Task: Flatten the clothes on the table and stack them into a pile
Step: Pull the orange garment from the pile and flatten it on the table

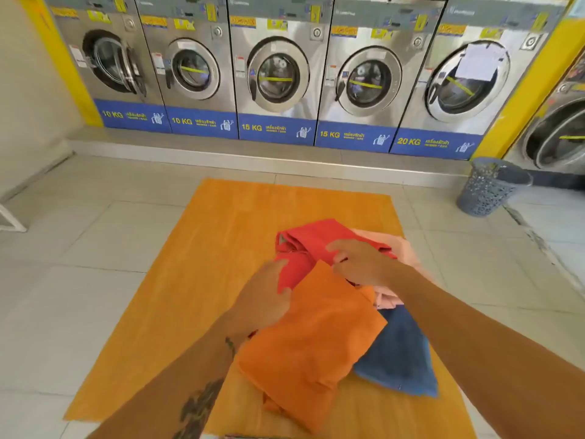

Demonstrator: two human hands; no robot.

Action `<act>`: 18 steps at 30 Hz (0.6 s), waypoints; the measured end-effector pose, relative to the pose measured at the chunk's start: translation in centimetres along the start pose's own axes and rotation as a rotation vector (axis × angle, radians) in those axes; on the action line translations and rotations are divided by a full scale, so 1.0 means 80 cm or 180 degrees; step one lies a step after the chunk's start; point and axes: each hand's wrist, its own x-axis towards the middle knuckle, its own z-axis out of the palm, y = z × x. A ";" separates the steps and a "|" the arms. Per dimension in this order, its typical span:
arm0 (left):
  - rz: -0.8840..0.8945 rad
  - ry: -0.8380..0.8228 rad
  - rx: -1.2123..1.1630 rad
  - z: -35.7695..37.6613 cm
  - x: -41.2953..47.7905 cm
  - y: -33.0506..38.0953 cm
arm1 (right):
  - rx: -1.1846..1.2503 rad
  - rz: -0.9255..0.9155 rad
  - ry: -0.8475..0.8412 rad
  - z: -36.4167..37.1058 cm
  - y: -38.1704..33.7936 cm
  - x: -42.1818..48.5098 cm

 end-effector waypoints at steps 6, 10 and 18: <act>0.0161 -0.0875 -0.0045 0.035 -0.015 -0.043 | -0.0279 0.0418 0.0126 0.055 0.009 0.018; 0.0158 -0.0943 -0.0165 0.031 -0.002 -0.055 | -0.0200 0.0537 0.0368 0.067 0.009 0.025; -0.0393 -0.1176 -0.0871 0.013 0.011 -0.062 | -0.0275 0.0744 0.0462 0.076 -0.005 0.022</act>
